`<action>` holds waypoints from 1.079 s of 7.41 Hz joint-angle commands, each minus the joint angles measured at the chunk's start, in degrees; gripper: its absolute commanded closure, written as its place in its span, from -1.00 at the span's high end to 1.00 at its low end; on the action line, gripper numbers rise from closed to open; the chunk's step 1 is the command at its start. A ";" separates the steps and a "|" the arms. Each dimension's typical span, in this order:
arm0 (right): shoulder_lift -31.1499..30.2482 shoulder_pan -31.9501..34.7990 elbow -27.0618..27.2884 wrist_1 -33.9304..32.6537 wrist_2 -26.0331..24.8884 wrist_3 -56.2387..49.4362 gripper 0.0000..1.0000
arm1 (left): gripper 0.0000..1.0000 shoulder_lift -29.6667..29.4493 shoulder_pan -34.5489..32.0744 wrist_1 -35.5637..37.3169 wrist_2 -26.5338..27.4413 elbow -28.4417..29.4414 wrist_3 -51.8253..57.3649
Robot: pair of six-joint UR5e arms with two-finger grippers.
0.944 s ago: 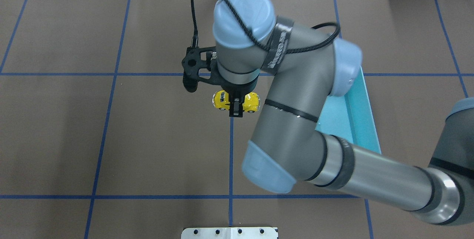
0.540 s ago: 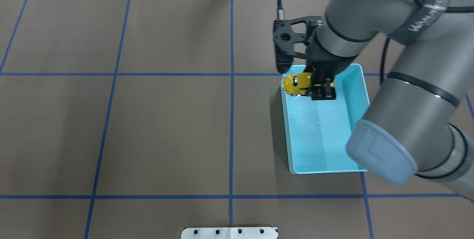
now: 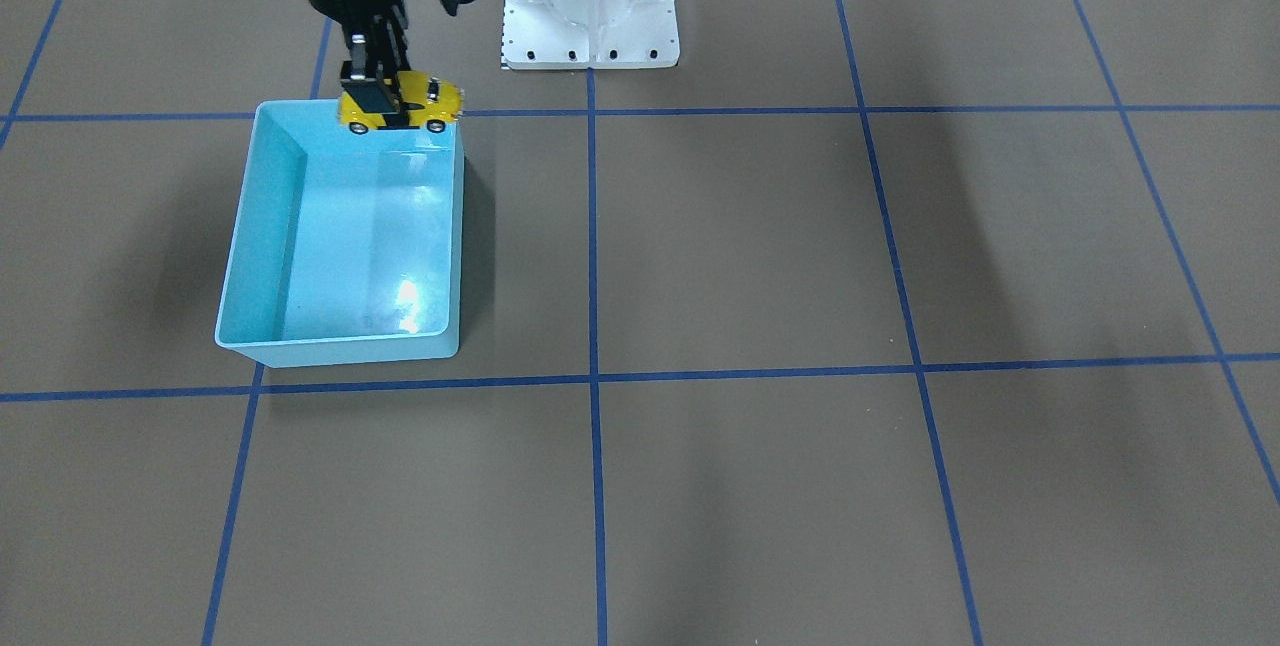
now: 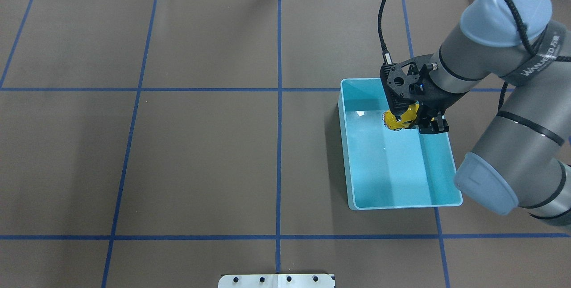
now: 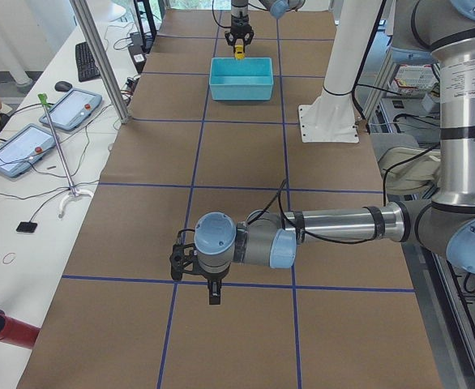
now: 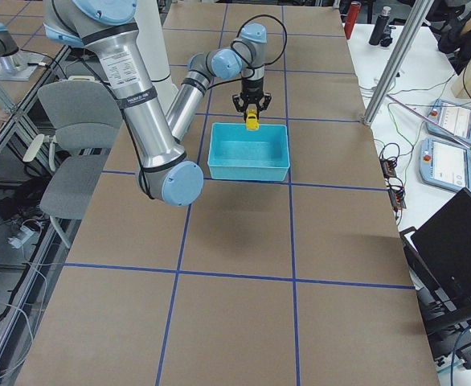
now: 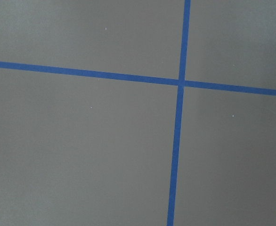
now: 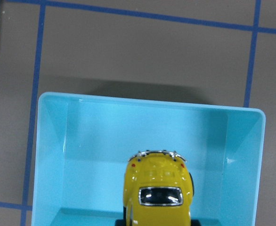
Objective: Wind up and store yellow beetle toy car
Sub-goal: 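Lower the car into the bin and open the right gripper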
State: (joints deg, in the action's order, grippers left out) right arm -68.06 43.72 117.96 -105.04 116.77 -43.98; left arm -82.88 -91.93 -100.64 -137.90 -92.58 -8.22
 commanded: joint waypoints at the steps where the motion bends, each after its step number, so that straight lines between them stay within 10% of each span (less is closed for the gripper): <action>1: -3.22 -1.01 -9.98 15.25 0.03 0.13 -1.00 | 1.00 0.00 0.00 0.00 0.00 0.03 0.13; 6: -3.48 -3.82 -21.01 28.57 -0.05 3.46 -1.00 | 1.00 0.00 0.09 0.00 0.00 0.21 0.13; 7: -3.40 -3.91 -20.58 28.66 -0.05 3.55 -0.36 | 1.00 -0.08 0.00 0.00 0.00 0.38 0.13; 8: -3.31 -3.82 -19.96 28.66 0.21 3.64 0.99 | 1.00 0.00 0.00 0.00 0.00 0.39 0.13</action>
State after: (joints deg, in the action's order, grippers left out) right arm -71.47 39.93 97.44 -76.51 116.78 -40.49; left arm -82.91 -91.89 -100.64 -137.90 -92.28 -8.09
